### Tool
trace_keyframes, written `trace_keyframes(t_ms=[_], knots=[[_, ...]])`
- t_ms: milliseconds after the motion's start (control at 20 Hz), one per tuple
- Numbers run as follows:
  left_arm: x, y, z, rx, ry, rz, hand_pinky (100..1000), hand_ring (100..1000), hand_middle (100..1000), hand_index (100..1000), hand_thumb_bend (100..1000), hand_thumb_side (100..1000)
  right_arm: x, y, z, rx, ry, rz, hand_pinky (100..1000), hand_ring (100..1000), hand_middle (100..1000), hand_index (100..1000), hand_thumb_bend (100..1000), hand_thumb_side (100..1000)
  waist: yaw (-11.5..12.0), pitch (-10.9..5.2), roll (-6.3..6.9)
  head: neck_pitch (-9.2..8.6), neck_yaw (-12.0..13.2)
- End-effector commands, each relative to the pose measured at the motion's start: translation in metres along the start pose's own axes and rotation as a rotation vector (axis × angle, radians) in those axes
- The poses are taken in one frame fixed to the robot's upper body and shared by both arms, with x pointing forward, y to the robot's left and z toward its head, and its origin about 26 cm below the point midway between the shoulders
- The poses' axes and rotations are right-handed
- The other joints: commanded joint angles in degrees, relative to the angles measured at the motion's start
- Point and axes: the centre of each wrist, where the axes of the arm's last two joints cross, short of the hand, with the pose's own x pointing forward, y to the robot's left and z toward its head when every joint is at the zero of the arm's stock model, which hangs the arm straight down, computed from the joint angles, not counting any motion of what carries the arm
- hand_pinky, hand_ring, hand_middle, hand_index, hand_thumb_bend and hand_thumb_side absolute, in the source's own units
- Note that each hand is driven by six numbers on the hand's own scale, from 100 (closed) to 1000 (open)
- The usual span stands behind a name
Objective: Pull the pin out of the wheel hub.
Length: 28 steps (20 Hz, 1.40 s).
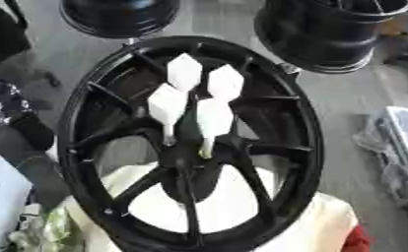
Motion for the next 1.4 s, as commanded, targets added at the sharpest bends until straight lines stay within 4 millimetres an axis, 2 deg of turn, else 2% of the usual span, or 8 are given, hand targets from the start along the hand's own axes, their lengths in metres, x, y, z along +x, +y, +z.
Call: trace_keyframes(t_ms=[50, 450, 700, 900, 1200, 1300, 1400], knots=[[0.010, 0.003, -0.003, -0.017, -0.017, -0.035, 763, 1000, 1000, 813, 100, 804, 0.014, -0.008, -0.010, -0.004, -0.051, 0.022, 653, 585, 557, 757, 100, 596, -0.13, -1.19, 0.21, -0.61, -0.90], [0.012, 0.004, -0.003, -0.023, -0.023, -0.040, 762, 1000, 1000, 817, 100, 801, 0.015, -0.007, -0.011, -0.007, -0.055, 0.017, 653, 588, 561, 759, 100, 596, -0.29, -0.88, 0.20, -0.92, 0.11], [0.018, 0.006, -0.001, -0.023, -0.036, -0.054, 762, 1000, 1000, 816, 100, 794, 0.029, -0.006, -0.020, -0.014, -0.094, 0.010, 656, 597, 568, 763, 100, 590, -0.36, -0.33, 0.12, -0.94, 1.17], [0.018, 0.007, 0.003, -0.021, -0.027, -0.067, 762, 1000, 1000, 816, 100, 797, 0.044, -0.012, -0.034, 0.016, -0.150, 0.051, 665, 606, 577, 769, 100, 567, -0.73, -0.44, -0.13, -0.59, 1.72], [0.017, 0.008, 0.007, -0.026, -0.012, -0.073, 763, 1000, 1000, 816, 100, 794, 0.067, -0.032, -0.067, 0.135, -0.251, 0.195, 694, 626, 600, 783, 100, 527, -1.10, -1.15, -0.75, 0.00, 1.89], [0.017, 0.008, 0.008, -0.030, -0.009, -0.075, 763, 1000, 1000, 816, 100, 793, 0.078, -0.037, -0.078, 0.182, -0.290, 0.255, 702, 634, 609, 787, 100, 471, -1.14, -1.29, -0.89, 0.16, 1.81], [0.017, 0.008, 0.008, -0.033, -0.007, -0.077, 763, 1000, 1000, 816, 100, 793, 0.090, -0.042, -0.089, 0.233, -0.327, 0.326, 723, 651, 626, 795, 100, 316, -1.12, -1.38, -1.04, 0.35, 1.66]])
